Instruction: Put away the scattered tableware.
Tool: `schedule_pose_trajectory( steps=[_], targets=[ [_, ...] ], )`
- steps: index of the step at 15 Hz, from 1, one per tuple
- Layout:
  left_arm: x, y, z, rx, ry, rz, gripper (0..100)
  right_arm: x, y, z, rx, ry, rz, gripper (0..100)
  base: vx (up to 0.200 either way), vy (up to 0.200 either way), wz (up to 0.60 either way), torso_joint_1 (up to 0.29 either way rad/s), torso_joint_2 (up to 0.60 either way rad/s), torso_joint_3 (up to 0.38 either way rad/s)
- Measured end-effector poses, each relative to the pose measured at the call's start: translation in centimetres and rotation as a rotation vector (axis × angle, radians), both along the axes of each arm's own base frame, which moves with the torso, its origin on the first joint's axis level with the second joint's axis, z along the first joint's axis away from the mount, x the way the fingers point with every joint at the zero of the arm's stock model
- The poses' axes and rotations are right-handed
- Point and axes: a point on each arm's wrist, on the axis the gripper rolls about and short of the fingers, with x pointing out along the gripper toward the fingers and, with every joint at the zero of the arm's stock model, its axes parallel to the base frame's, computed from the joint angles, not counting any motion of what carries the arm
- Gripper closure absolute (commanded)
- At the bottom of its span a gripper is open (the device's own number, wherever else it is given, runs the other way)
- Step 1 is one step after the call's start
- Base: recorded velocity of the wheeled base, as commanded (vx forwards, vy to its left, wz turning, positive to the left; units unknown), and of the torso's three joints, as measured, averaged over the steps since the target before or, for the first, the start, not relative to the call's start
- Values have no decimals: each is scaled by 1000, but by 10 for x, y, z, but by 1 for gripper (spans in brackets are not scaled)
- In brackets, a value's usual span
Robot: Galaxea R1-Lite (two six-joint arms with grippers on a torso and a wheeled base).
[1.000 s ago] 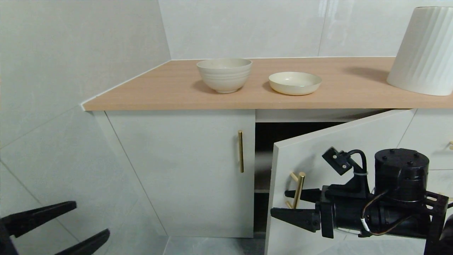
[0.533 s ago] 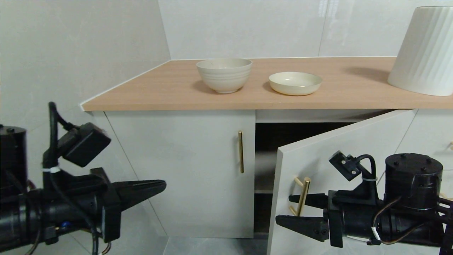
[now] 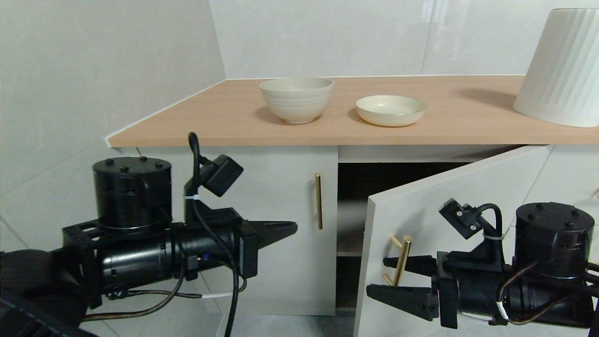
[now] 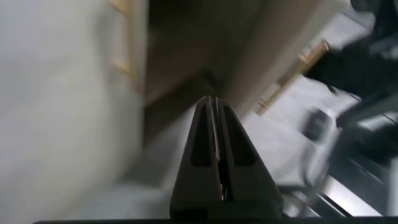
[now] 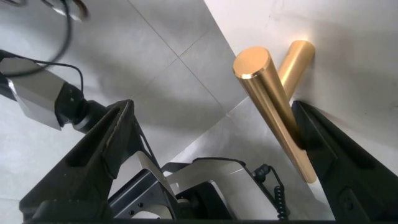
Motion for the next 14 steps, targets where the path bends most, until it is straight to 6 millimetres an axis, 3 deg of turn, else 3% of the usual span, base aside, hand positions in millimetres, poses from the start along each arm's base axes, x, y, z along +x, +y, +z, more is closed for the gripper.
schedule_pose_trajectory(
  steps=[9,14],
  targets=[
    [50,-70,-24,-32,100,-152,100,0,0,1,0,-7,0,0,0,0,0,0,0,0],
    [64,-90,-31,-35,103,-167,100,-1,0,1,1,-8,-1,0,0,0,0,0,0,0]
  ],
)
